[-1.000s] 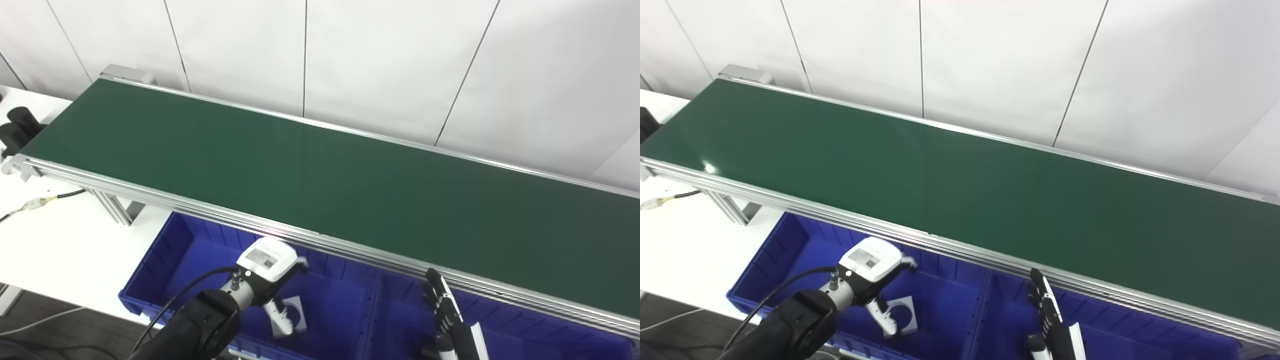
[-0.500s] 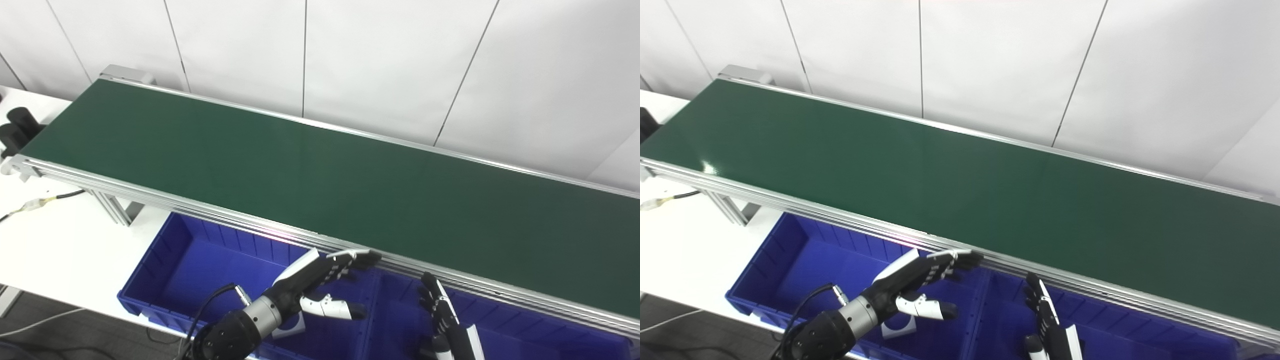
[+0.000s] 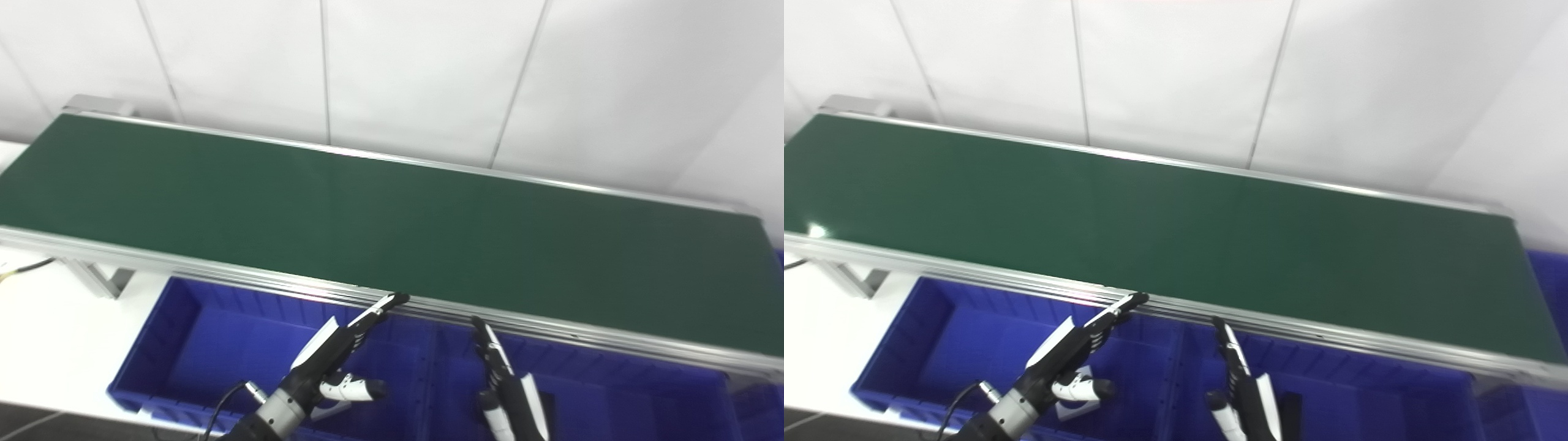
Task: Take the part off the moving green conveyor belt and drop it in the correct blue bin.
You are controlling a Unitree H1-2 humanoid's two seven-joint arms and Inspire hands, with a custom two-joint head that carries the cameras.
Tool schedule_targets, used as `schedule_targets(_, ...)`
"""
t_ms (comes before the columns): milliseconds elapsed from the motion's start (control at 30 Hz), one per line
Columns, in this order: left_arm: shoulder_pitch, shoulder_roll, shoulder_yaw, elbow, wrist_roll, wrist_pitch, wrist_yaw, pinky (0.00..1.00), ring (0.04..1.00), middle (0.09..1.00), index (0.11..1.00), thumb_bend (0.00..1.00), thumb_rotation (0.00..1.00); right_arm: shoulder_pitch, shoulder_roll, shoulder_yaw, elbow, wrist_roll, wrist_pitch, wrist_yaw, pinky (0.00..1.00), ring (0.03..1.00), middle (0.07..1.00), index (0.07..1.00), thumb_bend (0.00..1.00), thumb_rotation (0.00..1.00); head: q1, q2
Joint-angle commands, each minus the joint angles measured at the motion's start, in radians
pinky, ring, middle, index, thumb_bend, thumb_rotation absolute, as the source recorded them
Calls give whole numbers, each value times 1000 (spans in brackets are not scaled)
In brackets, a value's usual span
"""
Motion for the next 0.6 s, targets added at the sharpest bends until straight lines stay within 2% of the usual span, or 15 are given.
schedule_targets(0, -17, 15, -23, -3, 8, -41, 38, 960, 989, 987, 938, 975, 768, -5, 12, 10, -11, -7, -50, -34, 1000, 991, 1000, 987, 878, 978, -14, -4)
schedule_targets(133, -21, 34, -62, 20, 5, -41, 84, 970, 995, 994, 944, 964, 749, -4, 12, 26, -4, -11, -50, -63, 1000, 997, 1000, 999, 871, 973, -30, -13)
schedule_targets(333, -27, 18, -116, 64, 5, -40, 176, 992, 1000, 1000, 969, 924, 738, -6, -17, 30, -2, 15, -50, -74, 1000, 1000, 1000, 998, 879, 968, 54, -30)
schedule_targets(433, -27, 1, -135, 80, -4, -40, 205, 1000, 1000, 1000, 969, 927, 760, -5, -36, 28, -7, 4, -50, -89, 1000, 998, 1000, 999, 880, 991, 70, -33)
schedule_targets(567, -20, -31, -149, 91, -3, -40, 249, 1000, 1000, 1000, 959, 924, 805, -7, -69, 35, -14, -15, -50, -114, 1000, 1000, 1000, 1000, 861, 1000, 134, -37)
